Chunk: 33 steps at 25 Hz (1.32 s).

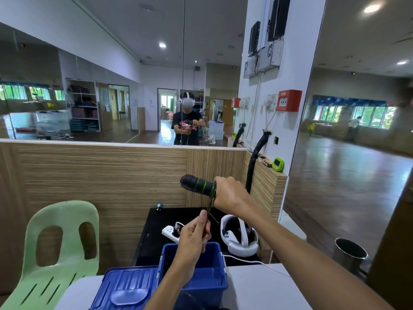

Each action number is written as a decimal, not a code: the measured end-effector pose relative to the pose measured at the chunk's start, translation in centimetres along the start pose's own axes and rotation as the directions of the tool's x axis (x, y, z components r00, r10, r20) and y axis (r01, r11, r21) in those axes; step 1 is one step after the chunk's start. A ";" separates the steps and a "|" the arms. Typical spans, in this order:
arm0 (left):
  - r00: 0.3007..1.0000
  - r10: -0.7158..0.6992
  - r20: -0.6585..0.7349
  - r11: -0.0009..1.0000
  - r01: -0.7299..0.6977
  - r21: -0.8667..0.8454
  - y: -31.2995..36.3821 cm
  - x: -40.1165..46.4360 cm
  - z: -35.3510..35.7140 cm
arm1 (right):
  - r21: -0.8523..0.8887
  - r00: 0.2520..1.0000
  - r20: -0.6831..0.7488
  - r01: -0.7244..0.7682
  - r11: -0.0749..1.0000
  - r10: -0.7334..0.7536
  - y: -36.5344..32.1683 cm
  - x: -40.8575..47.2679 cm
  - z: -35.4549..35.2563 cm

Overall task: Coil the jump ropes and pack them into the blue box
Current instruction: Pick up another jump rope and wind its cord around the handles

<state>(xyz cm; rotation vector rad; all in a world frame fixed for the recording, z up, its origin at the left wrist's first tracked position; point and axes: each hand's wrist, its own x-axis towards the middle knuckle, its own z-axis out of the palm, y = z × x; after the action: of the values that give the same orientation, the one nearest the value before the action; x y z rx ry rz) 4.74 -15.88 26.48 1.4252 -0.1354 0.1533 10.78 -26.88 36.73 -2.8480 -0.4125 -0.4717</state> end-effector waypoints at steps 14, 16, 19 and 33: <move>0.973 0.213 -0.092 0.967 -0.196 0.163 2.1 -2.5 2.4 | -0.156 0.992 0.002 -0.122 0.980 0.123 2.3 -0.7 -0.2; 0.917 0.384 -0.109 0.891 -0.337 0.306 2.1 -2.9 3.4 | -0.158 0.993 0.018 -0.109 0.981 0.113 2.2 -0.8 0.2; 0.914 0.403 -0.041 0.824 -0.343 0.451 0.3 -2.5 2.9 | -0.095 0.992 0.034 -0.116 0.989 0.120 2.5 -0.5 -0.4; 0.899 0.207 0.385 0.444 -0.437 0.782 -0.6 4.1 -4.1 | 0.260 0.906 0.255 0.273 0.926 -0.338 1.3 -3.7 0.4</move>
<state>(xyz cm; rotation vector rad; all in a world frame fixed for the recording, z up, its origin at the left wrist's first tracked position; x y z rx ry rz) 8.87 -11.77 26.10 2.4391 -0.6143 0.4187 7.96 -28.89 34.85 -2.6454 -0.9200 -0.0378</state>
